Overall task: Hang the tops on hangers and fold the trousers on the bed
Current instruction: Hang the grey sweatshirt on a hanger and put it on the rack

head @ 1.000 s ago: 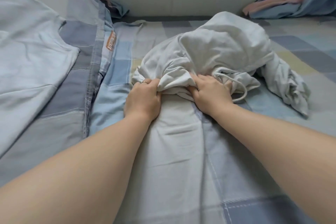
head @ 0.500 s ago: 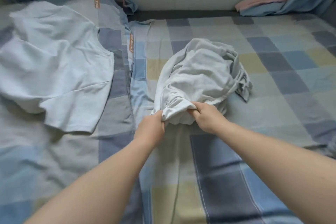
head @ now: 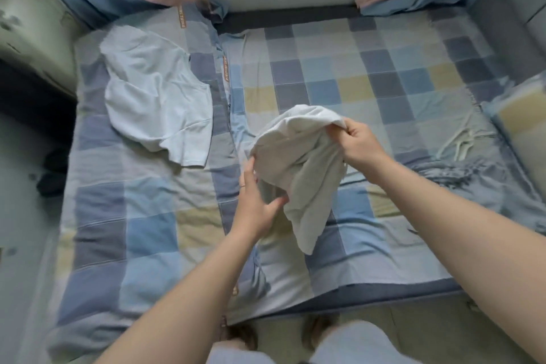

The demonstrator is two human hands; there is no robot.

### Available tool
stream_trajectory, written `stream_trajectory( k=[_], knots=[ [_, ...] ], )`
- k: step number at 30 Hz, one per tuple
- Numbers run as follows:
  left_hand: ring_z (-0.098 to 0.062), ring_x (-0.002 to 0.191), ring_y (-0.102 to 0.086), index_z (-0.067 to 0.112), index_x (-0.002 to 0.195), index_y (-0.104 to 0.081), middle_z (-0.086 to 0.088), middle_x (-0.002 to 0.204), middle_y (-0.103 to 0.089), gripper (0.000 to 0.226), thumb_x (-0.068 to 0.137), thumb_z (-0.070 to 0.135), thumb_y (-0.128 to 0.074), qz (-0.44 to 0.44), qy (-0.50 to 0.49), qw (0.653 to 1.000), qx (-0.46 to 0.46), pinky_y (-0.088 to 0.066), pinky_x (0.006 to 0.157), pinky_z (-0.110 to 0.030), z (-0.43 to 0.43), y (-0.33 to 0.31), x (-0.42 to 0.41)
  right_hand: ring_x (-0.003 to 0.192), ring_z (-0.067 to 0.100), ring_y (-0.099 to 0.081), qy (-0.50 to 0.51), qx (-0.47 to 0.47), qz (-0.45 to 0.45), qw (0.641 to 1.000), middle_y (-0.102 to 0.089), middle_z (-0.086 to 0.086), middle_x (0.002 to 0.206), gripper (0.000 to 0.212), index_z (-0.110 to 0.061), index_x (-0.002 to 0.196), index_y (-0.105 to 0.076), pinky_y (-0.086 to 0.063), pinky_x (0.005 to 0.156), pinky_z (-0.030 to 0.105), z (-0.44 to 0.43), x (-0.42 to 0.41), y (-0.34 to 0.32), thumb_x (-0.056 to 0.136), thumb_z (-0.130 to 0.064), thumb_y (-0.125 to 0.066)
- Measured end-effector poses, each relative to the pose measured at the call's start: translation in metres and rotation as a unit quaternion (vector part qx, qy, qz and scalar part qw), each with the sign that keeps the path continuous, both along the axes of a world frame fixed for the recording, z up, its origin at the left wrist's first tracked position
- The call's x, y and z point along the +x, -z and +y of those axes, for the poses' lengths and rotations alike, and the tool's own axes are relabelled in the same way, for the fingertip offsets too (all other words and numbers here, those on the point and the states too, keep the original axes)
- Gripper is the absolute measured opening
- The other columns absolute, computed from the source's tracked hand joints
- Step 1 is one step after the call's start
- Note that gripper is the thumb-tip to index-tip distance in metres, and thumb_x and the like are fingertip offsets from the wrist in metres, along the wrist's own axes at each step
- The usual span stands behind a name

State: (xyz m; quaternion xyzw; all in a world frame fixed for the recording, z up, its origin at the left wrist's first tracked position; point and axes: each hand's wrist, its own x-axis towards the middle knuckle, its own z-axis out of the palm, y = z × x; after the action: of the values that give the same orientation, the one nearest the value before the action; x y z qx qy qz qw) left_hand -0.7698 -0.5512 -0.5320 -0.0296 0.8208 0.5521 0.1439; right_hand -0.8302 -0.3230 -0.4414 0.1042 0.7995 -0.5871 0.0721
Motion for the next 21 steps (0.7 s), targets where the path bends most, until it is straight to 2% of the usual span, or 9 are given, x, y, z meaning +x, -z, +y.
stream_trajectory(
  k=[2,4,6,9,11,13,15,18,21],
  knots=[
    [-0.016,0.145,-0.031,0.039,0.157,-0.005,0.007,0.162,-0.023,0.12,0.072,0.035,-0.089,-0.003,0.019,0.999,-0.028,-0.033,0.116,-0.038,0.003,-0.036,0.017,0.072,-0.01,-0.06,-0.002,-0.034,0.006,0.999,-0.066,-0.01,0.094,0.018,-0.016,0.114,-0.065,-0.048,0.067,0.01,0.008,0.015,-0.048,0.105,-0.019,-0.05],
    [-0.016,0.138,-0.036,0.035,0.156,-0.01,0.006,0.156,-0.032,0.121,0.066,0.042,-0.09,-0.014,0.028,0.999,-0.036,-0.037,0.11,-0.038,0.007,-0.062,0.025,0.075,-0.002,-0.063,-0.004,-0.067,0.015,0.998,-0.068,-0.004,0.094,0.023,-0.012,0.12,-0.066,-0.049,0.066,0.017,0.018,0.028,-0.088,0.105,-0.021,-0.05],
    [-0.017,0.133,-0.043,0.03,0.152,-0.027,0.007,0.147,-0.041,0.114,0.059,0.052,-0.089,-0.002,0.037,0.997,-0.069,-0.043,0.107,-0.042,0.011,-0.082,0.029,0.085,0.014,-0.064,-0.01,-0.105,0.016,0.994,-0.07,0.003,0.098,0.026,-0.013,0.117,-0.068,-0.051,0.071,0.029,0.03,0.038,-0.117,0.104,-0.027,-0.051],
    [-0.017,0.113,-0.061,0.026,0.127,-0.06,0.008,0.123,-0.064,0.079,0.062,0.068,-0.078,-0.001,0.043,0.997,-0.065,-0.054,0.091,-0.047,0.028,-0.1,0.027,0.088,0.016,-0.07,-0.017,-0.161,0.009,0.987,-0.073,0.004,0.099,0.027,-0.011,0.116,-0.066,-0.058,0.073,0.03,0.046,0.046,-0.147,0.104,-0.028,-0.049],
    [-0.024,0.104,-0.064,0.017,0.109,-0.067,0.001,0.11,-0.069,0.05,0.079,0.056,-0.06,0.02,0.045,0.997,-0.053,-0.053,0.085,-0.045,0.046,-0.116,0.024,0.092,0.019,-0.07,-0.005,-0.172,0.016,0.985,-0.073,0.008,0.104,0.031,-0.009,0.12,-0.065,-0.06,0.08,0.033,0.054,0.045,-0.16,0.104,-0.03,-0.049],
    [-0.024,0.092,-0.061,0.018,0.088,-0.064,-0.006,0.095,-0.067,0.025,0.083,0.036,-0.047,0.058,0.034,0.997,-0.026,-0.048,0.077,-0.039,0.061,-0.132,0.021,0.092,0.02,-0.071,0.028,-0.159,0.021,0.987,-0.074,0.008,0.103,0.032,-0.011,0.117,-0.067,-0.06,0.081,0.035,0.062,0.042,-0.165,0.103,-0.035,-0.053],
    [-0.02,0.082,-0.056,0.018,0.077,-0.06,-0.003,0.083,-0.064,0.021,0.079,0.027,-0.041,0.055,0.01,0.998,0.018,-0.045,0.068,-0.036,0.072,-0.155,0.017,0.096,0.024,-0.071,0.081,-0.145,0.013,0.986,-0.075,0.008,0.106,0.033,-0.014,0.113,-0.07,-0.059,0.081,0.037,0.073,0.036,-0.163,0.1,-0.042,-0.056],
    [-0.021,0.088,-0.067,0.014,0.091,-0.07,-0.006,0.092,-0.072,0.03,0.088,0.021,-0.042,0.009,-0.038,0.993,0.112,-0.057,0.077,-0.044,0.077,-0.19,0.011,0.094,0.026,-0.068,0.124,-0.121,-0.026,0.985,-0.072,0.006,0.116,0.034,-0.017,0.122,-0.065,-0.053,0.068,0.034,0.089,0.034,-0.153,0.101,-0.042,-0.057],
    [-0.029,0.091,-0.071,0.015,0.096,-0.074,-0.013,0.096,-0.074,0.026,0.096,0.008,-0.049,-0.049,-0.059,0.98,0.184,-0.061,0.08,-0.047,0.082,-0.213,0.002,0.089,0.005,-0.059,0.131,-0.059,-0.038,0.989,-0.059,-0.001,0.13,0.038,-0.017,0.138,-0.052,-0.042,0.062,0.019,0.091,0.044,-0.14,0.102,-0.03,-0.057]
  ],
)
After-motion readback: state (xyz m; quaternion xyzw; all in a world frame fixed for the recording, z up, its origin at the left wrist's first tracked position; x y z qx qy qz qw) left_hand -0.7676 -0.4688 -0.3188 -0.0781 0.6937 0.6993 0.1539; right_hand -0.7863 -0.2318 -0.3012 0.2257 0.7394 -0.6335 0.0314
